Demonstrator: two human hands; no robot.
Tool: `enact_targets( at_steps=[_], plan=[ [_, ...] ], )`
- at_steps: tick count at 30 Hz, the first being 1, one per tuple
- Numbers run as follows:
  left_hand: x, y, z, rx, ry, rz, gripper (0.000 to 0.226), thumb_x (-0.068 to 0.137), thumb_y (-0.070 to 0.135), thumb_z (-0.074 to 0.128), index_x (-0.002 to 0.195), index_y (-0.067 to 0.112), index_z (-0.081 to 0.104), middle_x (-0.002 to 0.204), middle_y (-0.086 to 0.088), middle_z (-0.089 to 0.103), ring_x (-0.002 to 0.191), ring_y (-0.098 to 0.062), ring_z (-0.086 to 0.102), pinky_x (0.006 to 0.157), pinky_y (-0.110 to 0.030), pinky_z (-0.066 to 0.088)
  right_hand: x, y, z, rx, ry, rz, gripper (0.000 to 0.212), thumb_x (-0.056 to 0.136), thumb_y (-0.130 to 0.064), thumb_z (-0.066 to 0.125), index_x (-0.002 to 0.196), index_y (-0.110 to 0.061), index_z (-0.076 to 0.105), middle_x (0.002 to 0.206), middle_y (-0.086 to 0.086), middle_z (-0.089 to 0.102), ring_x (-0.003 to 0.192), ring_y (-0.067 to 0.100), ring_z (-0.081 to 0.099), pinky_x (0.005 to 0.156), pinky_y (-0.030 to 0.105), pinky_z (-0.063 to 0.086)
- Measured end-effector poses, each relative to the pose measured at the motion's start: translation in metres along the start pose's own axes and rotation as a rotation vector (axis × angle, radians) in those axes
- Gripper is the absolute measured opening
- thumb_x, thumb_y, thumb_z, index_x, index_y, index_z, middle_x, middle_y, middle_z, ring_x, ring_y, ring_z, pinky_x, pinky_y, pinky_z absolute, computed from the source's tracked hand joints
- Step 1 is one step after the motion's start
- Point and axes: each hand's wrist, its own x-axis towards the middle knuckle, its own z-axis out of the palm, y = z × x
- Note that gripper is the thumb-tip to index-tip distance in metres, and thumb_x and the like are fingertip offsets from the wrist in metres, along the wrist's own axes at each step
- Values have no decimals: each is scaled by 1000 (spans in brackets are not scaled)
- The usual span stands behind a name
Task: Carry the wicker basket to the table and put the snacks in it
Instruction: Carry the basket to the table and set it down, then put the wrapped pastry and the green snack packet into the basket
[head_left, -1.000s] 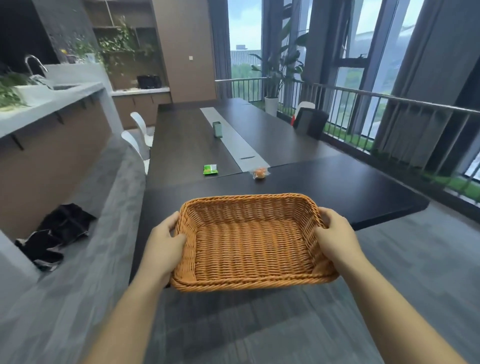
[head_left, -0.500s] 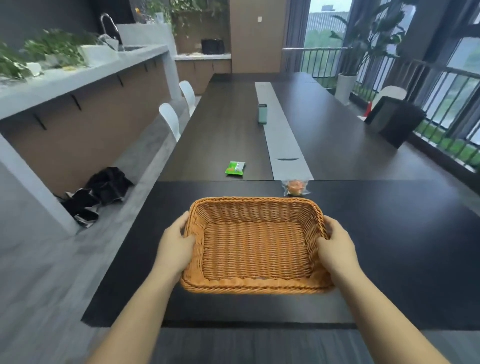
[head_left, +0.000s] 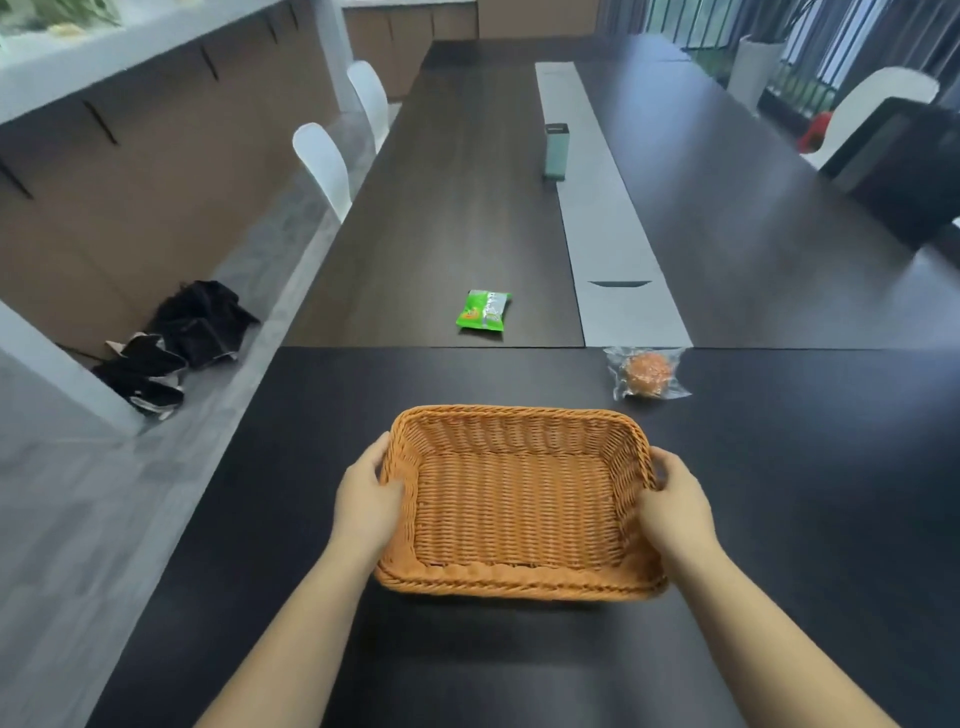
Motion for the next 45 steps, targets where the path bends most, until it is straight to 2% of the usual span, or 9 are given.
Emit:
enact_targets(
  at_steps=[3,10,15,25,27,29,32,37,45],
  plan=[
    [26,-15,13,18,-3,-59,41,96,11,48,134,25,53,104,12,64,93,-10,64,78,-30,56,21,-1,13,-21,-13,50,52,87,-4,39,135,-23,46,128,9,60,114,32,58,96,48,48],
    [52,-28,38,15,10,-131,42,95,13,50,136,24,50,115,7,60,96,-8,57,76,-25,50,58,0,29,-26,-37,139,44,88,-12,43,130,-25,45,106,8,63,98,31,62,84,46,52],
    [65,-27,45,-12,-6,-157,42,95,16,52,136,26,50,98,21,57,87,1,56,72,-19,48,73,2,35,-26,-52,169,43,90,-13,45,131,-23,43,100,6,60,97,31,61,82,42,50],
    [82,-39,58,-39,-2,-203,50,94,9,51,140,25,45,121,11,56,102,-7,54,88,-28,46,101,15,44,-13,-63,210,42,86,-9,46,126,-22,45,75,0,59,75,23,58,70,35,43],
    [85,-39,59,-49,13,-208,51,92,9,53,140,25,44,132,4,56,109,-11,55,92,-30,46,109,13,43,-19,-45,227,44,84,-18,50,127,-22,44,83,1,61,84,26,59,76,37,44],
    [88,-36,59,-52,43,-214,53,92,11,54,142,23,41,141,1,51,121,-16,53,96,-32,42,123,7,40,-38,27,212,51,82,-27,54,131,-23,42,111,9,61,104,32,56,87,43,44],
    [104,-26,57,-31,87,-195,53,93,11,53,143,23,40,147,0,45,132,-18,46,100,-33,39,157,-13,34,-82,155,139,59,81,-30,57,137,-22,39,140,19,42,127,41,40,100,49,36],
    [131,-7,56,15,87,-111,45,93,12,53,136,26,50,144,3,48,131,-12,45,94,-25,38,213,-46,36,-230,199,24,73,77,-39,63,142,-29,32,152,14,28,137,41,26,107,57,30],
    [157,8,67,98,75,-27,39,93,12,52,129,27,56,140,4,51,127,-8,46,95,-22,37,260,-44,57,-406,80,101,80,76,-40,68,145,-39,26,159,14,10,142,42,14,111,60,22]
  ],
)
